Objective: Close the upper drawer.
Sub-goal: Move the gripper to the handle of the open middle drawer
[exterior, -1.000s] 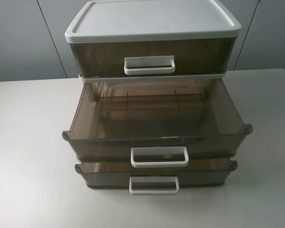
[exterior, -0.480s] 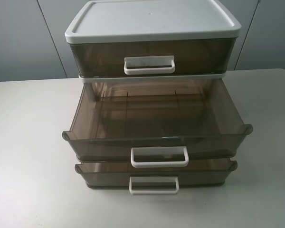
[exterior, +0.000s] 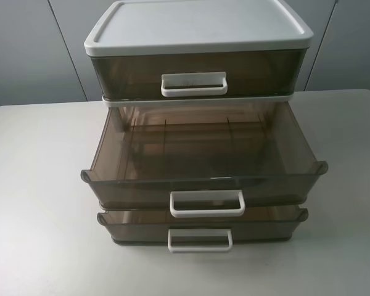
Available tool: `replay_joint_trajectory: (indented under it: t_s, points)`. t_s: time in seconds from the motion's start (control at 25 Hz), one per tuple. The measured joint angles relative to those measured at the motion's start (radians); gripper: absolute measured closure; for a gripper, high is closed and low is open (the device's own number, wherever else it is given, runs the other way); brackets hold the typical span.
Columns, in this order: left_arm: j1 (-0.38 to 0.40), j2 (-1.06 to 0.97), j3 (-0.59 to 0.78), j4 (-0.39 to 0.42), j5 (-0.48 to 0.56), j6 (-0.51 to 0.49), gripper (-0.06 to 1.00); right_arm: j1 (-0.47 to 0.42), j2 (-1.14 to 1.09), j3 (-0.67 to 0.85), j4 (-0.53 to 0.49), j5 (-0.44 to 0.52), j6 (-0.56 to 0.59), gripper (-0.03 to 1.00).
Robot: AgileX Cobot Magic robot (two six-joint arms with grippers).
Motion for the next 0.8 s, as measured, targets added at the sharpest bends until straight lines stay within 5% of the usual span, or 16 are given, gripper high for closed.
replay_joint_trajectory:
  t_s: [0.32, 0.8]
  points:
    - [0.0, 0.0, 0.0, 0.0, 0.0, 0.0, 0.2, 0.231, 0.396, -0.114, -0.126, -0.169, -0.004, 0.35]
    - [0.0, 0.0, 0.0, 0.0, 0.0, 0.0, 0.2, 0.697, 0.704, -0.188, -0.018, -0.398, -0.062, 0.35]
